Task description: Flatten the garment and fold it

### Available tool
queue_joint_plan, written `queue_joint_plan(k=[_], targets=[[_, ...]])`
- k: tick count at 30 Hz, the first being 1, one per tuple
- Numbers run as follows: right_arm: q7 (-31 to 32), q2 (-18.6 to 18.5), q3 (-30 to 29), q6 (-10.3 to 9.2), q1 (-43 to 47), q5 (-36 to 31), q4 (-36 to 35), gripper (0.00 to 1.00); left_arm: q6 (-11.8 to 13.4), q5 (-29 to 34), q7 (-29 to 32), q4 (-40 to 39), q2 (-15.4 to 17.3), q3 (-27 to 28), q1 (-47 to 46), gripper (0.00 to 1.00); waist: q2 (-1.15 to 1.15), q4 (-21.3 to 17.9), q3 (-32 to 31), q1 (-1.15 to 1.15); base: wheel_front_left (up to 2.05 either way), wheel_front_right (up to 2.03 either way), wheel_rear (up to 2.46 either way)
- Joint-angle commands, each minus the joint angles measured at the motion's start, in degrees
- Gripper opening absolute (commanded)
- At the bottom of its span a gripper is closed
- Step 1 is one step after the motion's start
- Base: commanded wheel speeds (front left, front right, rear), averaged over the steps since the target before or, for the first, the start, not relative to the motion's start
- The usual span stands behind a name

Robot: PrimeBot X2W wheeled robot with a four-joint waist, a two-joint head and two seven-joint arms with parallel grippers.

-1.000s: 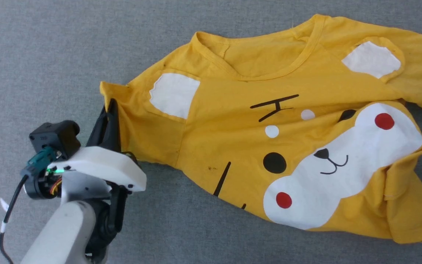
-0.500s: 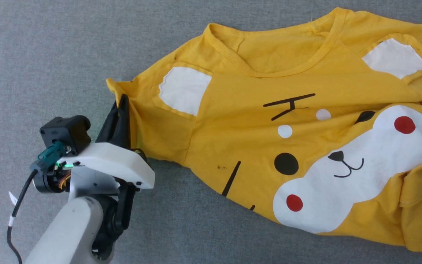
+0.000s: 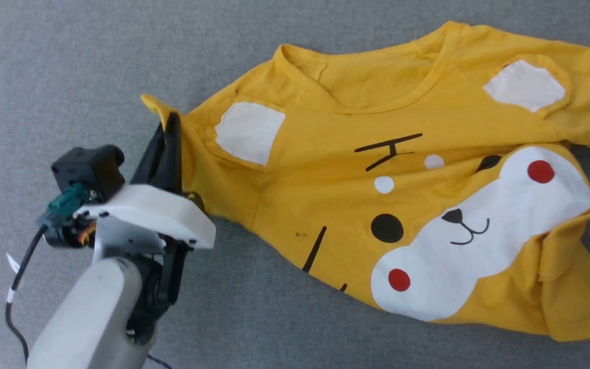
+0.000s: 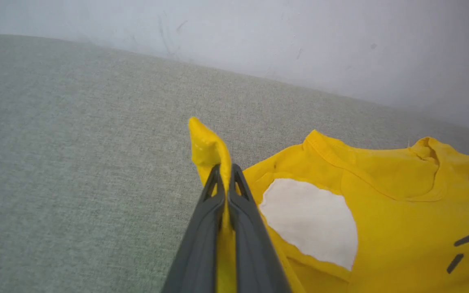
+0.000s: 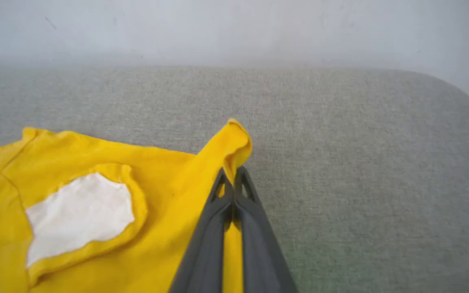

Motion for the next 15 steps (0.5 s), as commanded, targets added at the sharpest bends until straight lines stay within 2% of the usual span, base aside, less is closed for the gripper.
queue_joint_plan(k=[1,5,8,15], targets=[[-0.73,0.27,0.37,-0.05,-1.28,0.54,-0.74,0.0,-0.36,0.51,-0.56,0.1,0.24,0.26,-1.42,0.0,0.0,-0.86,-2.19,0.0,0.0,0.0,0.0],[-3.96,0.96,2.89,-0.05,-4.3,3.22,-5.31,0.0,-2.29,1.19,-1.54,-0.07,1.11,0.87,-6.03,0.0,0.0,-2.12,-6.16,0.0,0.0,0.0,0.0],[-5.15,0.49,4.63,-0.05,-7.97,4.46,-8.21,0.0,-4.13,2.79,-0.71,0.39,3.25,1.06,-11.45,0.0,0.0,-2.81,-9.19,0.0,0.0,0.0,0.0],[-3.91,-1.22,8.99,-0.05,-17.84,4.34,-9.44,0.0,-8.12,4.97,6.96,3.11,7.39,0.16,-25.33,0.0,0.0,-4.06,-14.75,0.0,0.0,0.0,0.0]])
